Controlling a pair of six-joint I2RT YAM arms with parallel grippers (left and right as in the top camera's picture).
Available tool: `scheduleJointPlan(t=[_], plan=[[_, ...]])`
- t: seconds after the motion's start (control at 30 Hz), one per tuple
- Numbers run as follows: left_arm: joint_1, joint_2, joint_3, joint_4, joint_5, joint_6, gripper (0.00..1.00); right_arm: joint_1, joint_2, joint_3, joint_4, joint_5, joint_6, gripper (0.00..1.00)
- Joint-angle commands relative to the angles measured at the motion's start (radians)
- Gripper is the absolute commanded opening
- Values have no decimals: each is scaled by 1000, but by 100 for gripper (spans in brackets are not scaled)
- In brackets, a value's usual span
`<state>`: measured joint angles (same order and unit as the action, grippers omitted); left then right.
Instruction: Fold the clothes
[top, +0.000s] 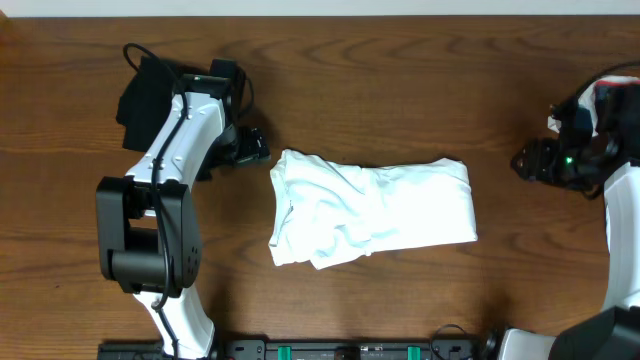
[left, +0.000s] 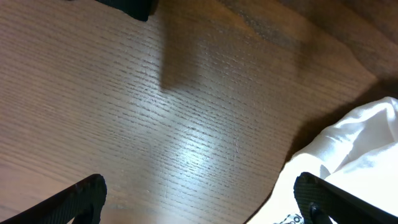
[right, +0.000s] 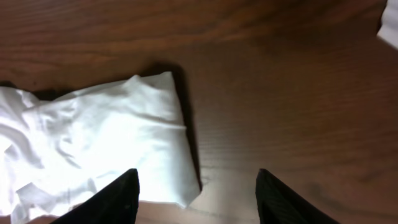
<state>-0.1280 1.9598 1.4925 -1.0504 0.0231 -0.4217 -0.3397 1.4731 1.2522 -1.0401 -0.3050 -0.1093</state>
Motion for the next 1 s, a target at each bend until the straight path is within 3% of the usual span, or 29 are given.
scheduleJointPlan(t=[0.0, 0.2, 0.43, 0.73, 0.97], plan=[[1, 13, -5, -6, -1, 2, 98, -32, 26, -88, 55, -107, -61, 60], [1, 13, -5, -6, -1, 2, 98, -33, 92, -280, 280, -266, -165, 68], [1, 13, -5, -6, -1, 2, 98, -33, 230, -370, 464, -385, -166, 74], [1, 13, -5, -6, -1, 2, 98, -33, 411, -370, 525, -534, -166, 74], [1, 13, -5, -6, -1, 2, 98, -33, 431, -370, 525, -567, -166, 73]])
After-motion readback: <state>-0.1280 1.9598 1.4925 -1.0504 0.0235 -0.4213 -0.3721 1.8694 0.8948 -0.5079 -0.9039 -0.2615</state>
